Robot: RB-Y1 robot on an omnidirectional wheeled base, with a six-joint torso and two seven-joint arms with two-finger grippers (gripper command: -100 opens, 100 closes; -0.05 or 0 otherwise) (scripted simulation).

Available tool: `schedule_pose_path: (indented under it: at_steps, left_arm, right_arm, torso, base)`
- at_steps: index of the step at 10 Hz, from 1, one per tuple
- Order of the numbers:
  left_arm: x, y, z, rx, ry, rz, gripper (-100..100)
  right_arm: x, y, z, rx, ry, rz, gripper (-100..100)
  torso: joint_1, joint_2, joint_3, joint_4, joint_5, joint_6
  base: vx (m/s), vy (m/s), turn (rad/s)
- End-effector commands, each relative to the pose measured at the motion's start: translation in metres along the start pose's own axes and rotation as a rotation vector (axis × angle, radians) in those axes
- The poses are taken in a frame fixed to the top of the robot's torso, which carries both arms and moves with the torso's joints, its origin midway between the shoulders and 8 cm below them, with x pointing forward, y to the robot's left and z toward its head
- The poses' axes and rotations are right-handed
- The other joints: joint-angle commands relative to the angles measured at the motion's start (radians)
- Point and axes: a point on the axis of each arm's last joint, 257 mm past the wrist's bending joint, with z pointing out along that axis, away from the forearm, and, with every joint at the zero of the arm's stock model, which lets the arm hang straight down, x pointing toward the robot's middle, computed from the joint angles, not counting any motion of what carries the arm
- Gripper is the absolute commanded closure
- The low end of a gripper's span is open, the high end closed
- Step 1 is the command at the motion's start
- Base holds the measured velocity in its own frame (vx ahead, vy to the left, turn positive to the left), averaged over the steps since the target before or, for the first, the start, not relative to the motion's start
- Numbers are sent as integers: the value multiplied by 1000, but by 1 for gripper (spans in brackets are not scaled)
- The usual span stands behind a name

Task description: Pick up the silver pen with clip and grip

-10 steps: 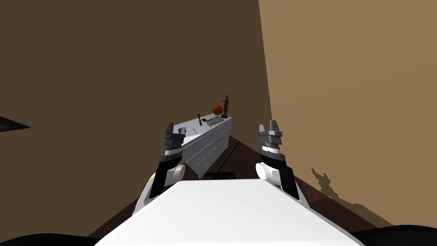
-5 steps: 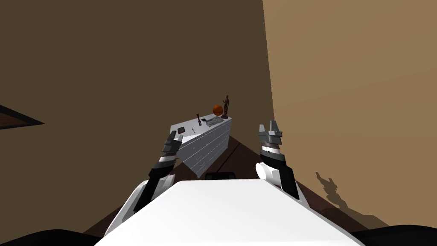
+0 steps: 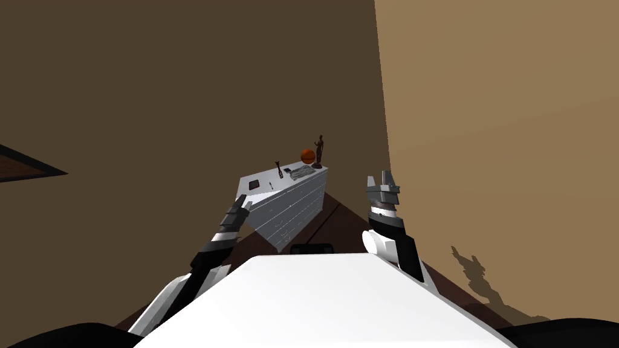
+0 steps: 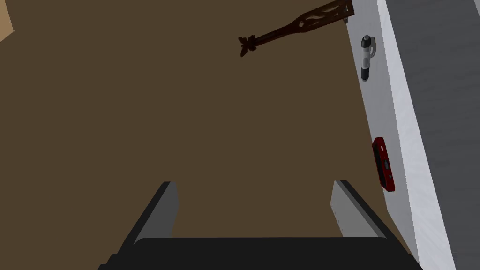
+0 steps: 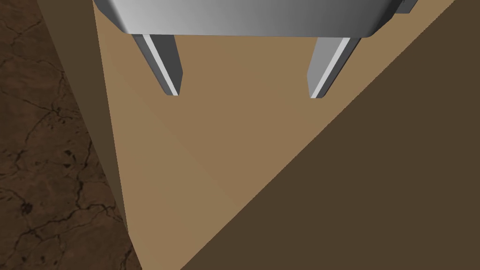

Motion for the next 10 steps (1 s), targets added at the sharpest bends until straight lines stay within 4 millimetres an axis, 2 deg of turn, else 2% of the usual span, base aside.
schedule_pose_path:
  at_steps: [1,2,3,4,5,6,7,8,9,10]
  left_arm:
    - [-9,16,-15,-52,5,26,-100]
    - [-22,32,-27,-107,14,68,-100]
    - [-23,36,-32,-123,15,70,-100]
    - [-37,50,-45,-176,24,112,-100]
    - [-38,54,-52,-197,26,115,-100]
    - [-53,68,-67,-252,34,156,-100]
    - [-54,71,-73,-271,36,158,-100]
    - [-71,83,-91,-332,45,199,-100]
    - [-72,86,-96,-347,47,201,-100]
    - [-89,95,-113,-403,55,240,-100]
  right_arm:
    - [0,0,0,0,0,0,0]
    - [0,0,0,0,0,0,0]
    - [0,0,0,0,0,0,0]
    - [0,0,0,0,0,0,0]
    - [0,0,0,0,0,0,0]
    - [0,0,0,0,0,0,0]
    - [0,0,0,0,0,0,0]
    - [0,0,0,0,0,0,0]
    - [0,0,0,0,0,0,0]
    - [0,0,0,0,0,0,0]
  torso:
    - [0,0,0,0,0,0]
    - [0,1,0,0,0,0]
    - [0,1,1,0,0,0]
    - [1,1,1,0,0,0]
    - [0,1,1,0,0,0]
    - [1,1,0,0,0,0]
    - [1,0,0,0,0,0]
    - [1,1,0,0,0,0]
    - [1,0,0,0,0,0]
    - [1,0,0,0,0,0]
  base:
    - [27,-94,30]
    - [26,-88,38]
    - [24,-77,25]
    - [35,-96,39]
    - [34,-79,27]
    - [41,-80,24]
    - [33,-69,19]
    - [56,-85,16]
    - [43,-77,18]
    - [30,-88,3]
